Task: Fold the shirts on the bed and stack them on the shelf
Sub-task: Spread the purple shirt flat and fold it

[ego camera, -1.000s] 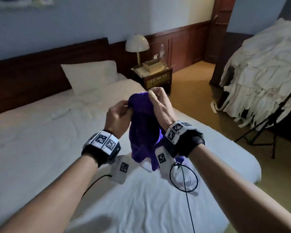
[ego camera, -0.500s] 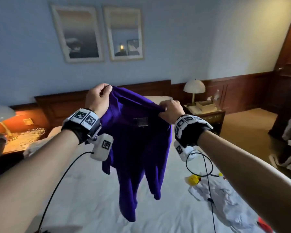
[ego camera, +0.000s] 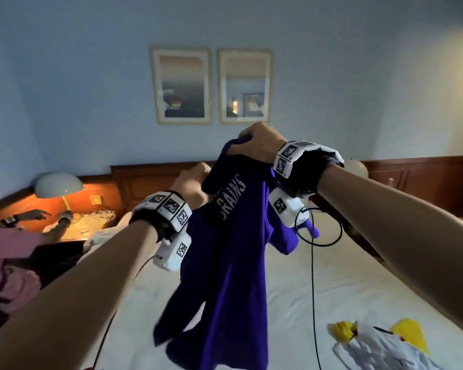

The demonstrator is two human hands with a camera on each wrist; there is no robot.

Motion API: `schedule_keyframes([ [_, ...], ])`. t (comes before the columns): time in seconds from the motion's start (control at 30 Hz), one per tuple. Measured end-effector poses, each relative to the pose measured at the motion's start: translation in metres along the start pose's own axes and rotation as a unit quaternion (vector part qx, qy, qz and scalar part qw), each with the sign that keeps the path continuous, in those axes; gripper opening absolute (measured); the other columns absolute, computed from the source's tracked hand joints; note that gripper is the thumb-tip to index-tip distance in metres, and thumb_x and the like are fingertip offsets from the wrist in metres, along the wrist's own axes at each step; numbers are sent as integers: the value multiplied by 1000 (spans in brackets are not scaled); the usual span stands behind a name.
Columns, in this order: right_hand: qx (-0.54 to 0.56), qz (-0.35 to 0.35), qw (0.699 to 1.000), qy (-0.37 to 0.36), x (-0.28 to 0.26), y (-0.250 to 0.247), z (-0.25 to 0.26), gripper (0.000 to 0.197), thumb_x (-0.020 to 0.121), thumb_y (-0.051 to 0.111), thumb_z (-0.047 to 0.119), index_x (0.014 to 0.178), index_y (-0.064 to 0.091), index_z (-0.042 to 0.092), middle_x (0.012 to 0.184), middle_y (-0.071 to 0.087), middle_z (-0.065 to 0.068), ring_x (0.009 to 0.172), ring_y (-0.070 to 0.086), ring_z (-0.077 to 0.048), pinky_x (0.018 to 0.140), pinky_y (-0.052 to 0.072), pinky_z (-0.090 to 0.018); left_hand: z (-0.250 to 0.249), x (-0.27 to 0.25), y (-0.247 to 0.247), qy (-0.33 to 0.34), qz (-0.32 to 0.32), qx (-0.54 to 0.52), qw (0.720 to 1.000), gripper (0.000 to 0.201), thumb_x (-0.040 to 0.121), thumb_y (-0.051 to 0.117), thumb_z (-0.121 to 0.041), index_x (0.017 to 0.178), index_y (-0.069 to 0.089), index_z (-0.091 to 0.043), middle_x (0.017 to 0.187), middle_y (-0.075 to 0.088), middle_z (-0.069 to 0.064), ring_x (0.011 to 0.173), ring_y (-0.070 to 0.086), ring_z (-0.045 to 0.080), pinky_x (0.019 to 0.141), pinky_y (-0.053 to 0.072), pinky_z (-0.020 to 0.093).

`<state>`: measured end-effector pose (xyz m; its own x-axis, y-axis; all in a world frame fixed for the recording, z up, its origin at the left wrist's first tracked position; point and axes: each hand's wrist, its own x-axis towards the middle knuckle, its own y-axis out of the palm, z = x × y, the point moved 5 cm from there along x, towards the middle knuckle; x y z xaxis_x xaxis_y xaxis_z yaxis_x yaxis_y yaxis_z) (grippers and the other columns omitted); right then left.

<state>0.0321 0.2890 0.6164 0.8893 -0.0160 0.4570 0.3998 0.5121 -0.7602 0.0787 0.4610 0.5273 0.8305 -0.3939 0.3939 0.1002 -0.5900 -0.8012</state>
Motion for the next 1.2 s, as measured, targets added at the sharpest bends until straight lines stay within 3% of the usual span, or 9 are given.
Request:
schedule_keyframes([
  [0.1,0,30,1000,-6,-1,-11,-11,37,67,83,47,88,70,19,84,65,4,74,59,-7,56,44,-16,16,0,-22,-21,-76,-19,997,20,61,75,-24,77,64,-24,83,69,4,89,66,26,72,44,26],
  [0.33,-12,71,997,-20,-3,-20,-49,31,73,80,7,98,66,18,89,64,1,84,60,-16,77,48,-27,28,7,-55,-85,-160,20,983,28,81,65,-5,105,75,-14,105,72,12,107,62,31,89,44,27],
  [0.43,50,-2,999,-5,5,-34,-65,21,79,73,1,87,65,19,81,63,1,75,60,-13,71,48,-21,34,16,-50,-131,-159,-219,954,23,87,66,-6,107,74,-11,85,75,6,90,68,29,79,48,29],
  [0.53,113,-55,991,36,13,-46,-83,15,87,63,1,87,66,16,76,62,-5,64,58,-15,64,53,-28,33,26,-46,-152,-134,-393,897,18,91,63,-11,106,74,-12,88,76,4,85,70,24,92,54,42],
  [0.7,108,-87,989,49,23,-56,-102,19,88,63,8,74,66,22,79,62,-4,78,56,-15,79,48,-34,-3,31,-64,-37,-159,-234,958,8,94,61,-25,99,67,-21,96,71,6,87,66,19,90,54,38],
  [0.8,153,-107,981,55,24,-60,-102,24,95,58,15,73,65,24,76,63,1,67,58,-7,72,48,-26,-20,22,-69,43,-63,-191,979,46,75,81,-36,112,57,-27,89,70,-4,71,66,6,66,52,19],
  [0.9,175,-122,975,60,25,-65,-96,17,95,53,16,88,68,21,93,67,-5,88,61,-20,84,49,-32,-15,20,-77,82,-30,-73,993,69,63,90,-17,114,46,-31,94,66,1,71,65,16,64,55,26],
  [1.03,225,-152,960,69,23,-74,-92,16,92,57,20,91,72,15,90,68,-5,82,60,-16,78,49,-26,8,25,-101,45,-164,-48,984,39,68,77,2,93,58,-21,90,64,0,67,58,14,65,45,16],
  [1.2,267,-154,945,105,25,-75,-105,21,80,73,42,82,77,22,83,75,-2,80,70,-19,81,58,-32,48,28,-114,-25,-221,-248,943,23,77,76,-2,75,71,-24,71,71,-10,70,63,10,75,49,28],
])
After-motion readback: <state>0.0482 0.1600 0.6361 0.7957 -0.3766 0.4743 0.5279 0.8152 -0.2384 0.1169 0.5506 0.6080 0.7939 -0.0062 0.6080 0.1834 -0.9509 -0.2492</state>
